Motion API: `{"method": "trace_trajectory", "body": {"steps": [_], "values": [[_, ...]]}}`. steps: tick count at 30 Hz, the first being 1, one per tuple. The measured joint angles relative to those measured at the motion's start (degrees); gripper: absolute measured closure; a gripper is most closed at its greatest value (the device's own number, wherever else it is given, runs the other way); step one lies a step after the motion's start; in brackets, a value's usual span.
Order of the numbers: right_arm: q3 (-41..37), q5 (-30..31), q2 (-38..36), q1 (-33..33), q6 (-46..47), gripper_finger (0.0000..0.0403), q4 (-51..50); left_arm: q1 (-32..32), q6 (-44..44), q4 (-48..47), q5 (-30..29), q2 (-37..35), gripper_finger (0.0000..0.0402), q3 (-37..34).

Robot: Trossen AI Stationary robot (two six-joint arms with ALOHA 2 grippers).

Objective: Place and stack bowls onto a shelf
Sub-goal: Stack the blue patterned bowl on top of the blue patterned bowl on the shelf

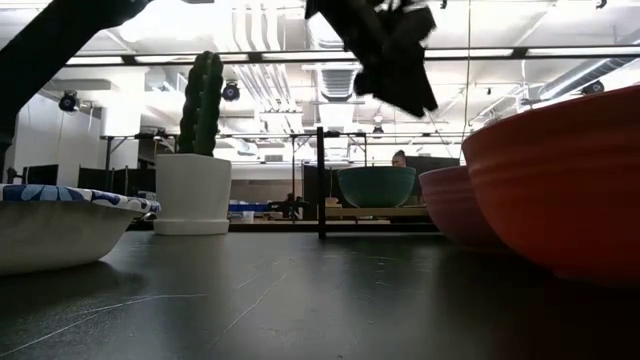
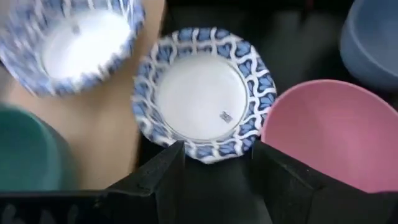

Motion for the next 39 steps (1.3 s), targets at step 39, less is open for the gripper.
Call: {"method": "trace_trajectory", "body": {"steps": [39], "values": [[0.0,0.1,0.3,0.0,0.2,0.0314,-0.3,1.7,-33.0,20.8,-4.7,6.7,0.0229,-14.1]]}}
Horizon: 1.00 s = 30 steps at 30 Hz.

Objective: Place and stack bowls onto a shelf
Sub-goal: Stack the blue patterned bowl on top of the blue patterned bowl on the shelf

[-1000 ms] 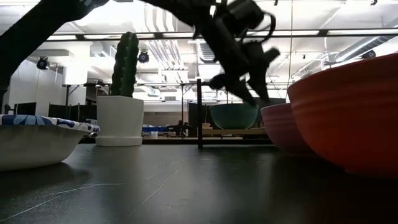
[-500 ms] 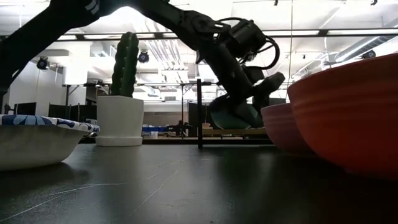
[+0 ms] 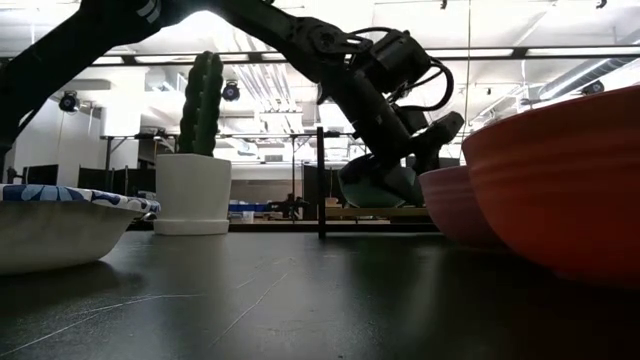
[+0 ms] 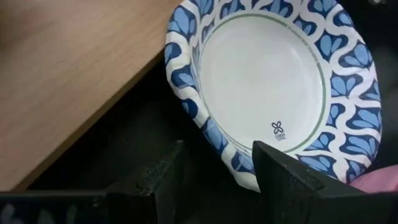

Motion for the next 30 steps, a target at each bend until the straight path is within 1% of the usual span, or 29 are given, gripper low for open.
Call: {"method": "trace_trajectory", "body": {"steps": [4,11,14,22,27,30], "values": [[0.0,0.0,0.0,0.0,0.0,0.0314,0.0,0.0,-0.4,0.0,0.0,0.0,0.0217,0.0],[0.0,0.0,0.0,0.0,0.1,0.0314,0.0,-0.2,-0.6,0.5,0.0,0.0,0.0177,0.0],[0.0,0.0,0.0,0.0,0.1,0.0314,0.0,-0.2,-0.6,0.9,0.0,0.1,0.0165,0.0],[0.0,0.0,0.0,0.0,0.2,0.0314,0.0,-0.2,-0.4,2.8,-0.5,0.4,0.0168,-0.1],[0.0,0.0,0.0,0.0,0.0,0.0314,0.0,-0.2,0.1,2.9,-4.5,0.4,0.0169,-1.0],[0.0,0.0,0.0,0.0,-0.2,0.0314,0.0,-0.2,-0.8,3.0,-5.2,0.4,0.0169,-2.7]]}}
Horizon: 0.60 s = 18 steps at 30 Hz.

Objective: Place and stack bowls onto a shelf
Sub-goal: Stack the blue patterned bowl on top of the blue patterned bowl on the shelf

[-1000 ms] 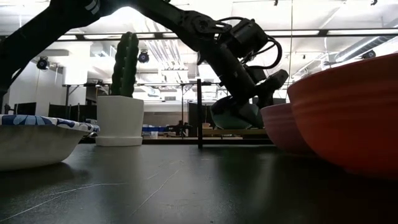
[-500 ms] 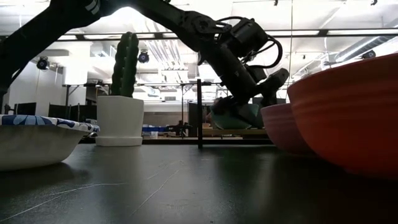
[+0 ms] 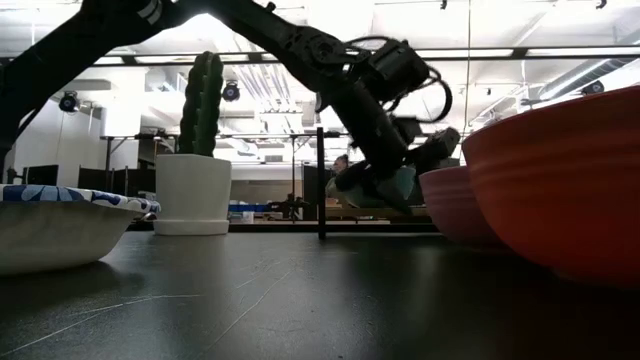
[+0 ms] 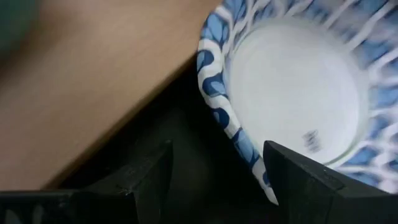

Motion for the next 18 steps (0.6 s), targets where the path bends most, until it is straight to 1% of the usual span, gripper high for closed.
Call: {"method": "trace_trajectory", "body": {"steps": [8,12,15,18], "values": [[-0.3,0.0,0.0,0.0,-0.2,0.0314,0.1,-0.2,-1.6,1.2,0.0,0.1,0.0169,-2.5],[-0.3,0.0,0.0,0.0,-0.2,0.0314,0.2,-0.4,-1.2,4.7,0.0,0.1,0.0169,-2.6],[-0.3,0.0,0.0,0.0,-0.2,0.0314,0.2,-0.4,-1.2,5.0,0.0,0.1,0.0169,-3.1],[-0.3,0.0,0.0,0.0,-0.2,0.0314,0.2,-0.4,-1.5,7.3,0.0,0.1,0.0169,-4.3]]}}
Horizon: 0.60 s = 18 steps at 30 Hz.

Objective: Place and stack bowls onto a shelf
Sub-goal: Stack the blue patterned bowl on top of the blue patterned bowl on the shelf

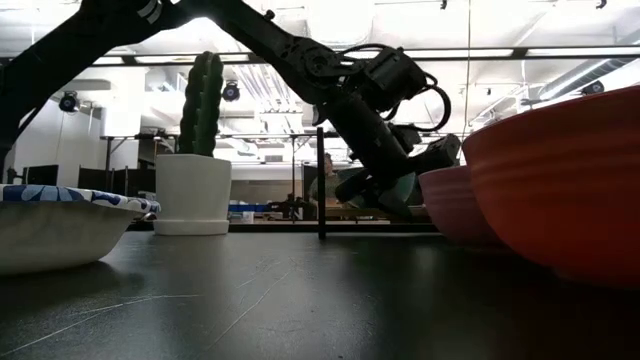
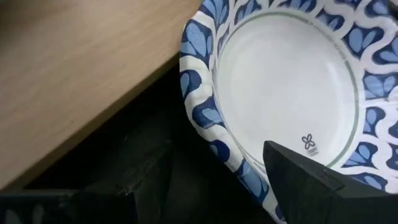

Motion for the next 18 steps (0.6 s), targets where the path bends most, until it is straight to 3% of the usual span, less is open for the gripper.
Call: {"method": "trace_trajectory", "body": {"steps": [12,18], "values": [[0.0,0.0,0.0,0.0,0.2,0.0314,0.0,0.0,-0.7,2.4,0.0,0.0,0.0172,-1.4],[0.0,0.0,0.0,0.0,0.2,0.0314,0.0,0.0,0.0,3.8,-0.9,0.0,0.0211,-1.4]]}}
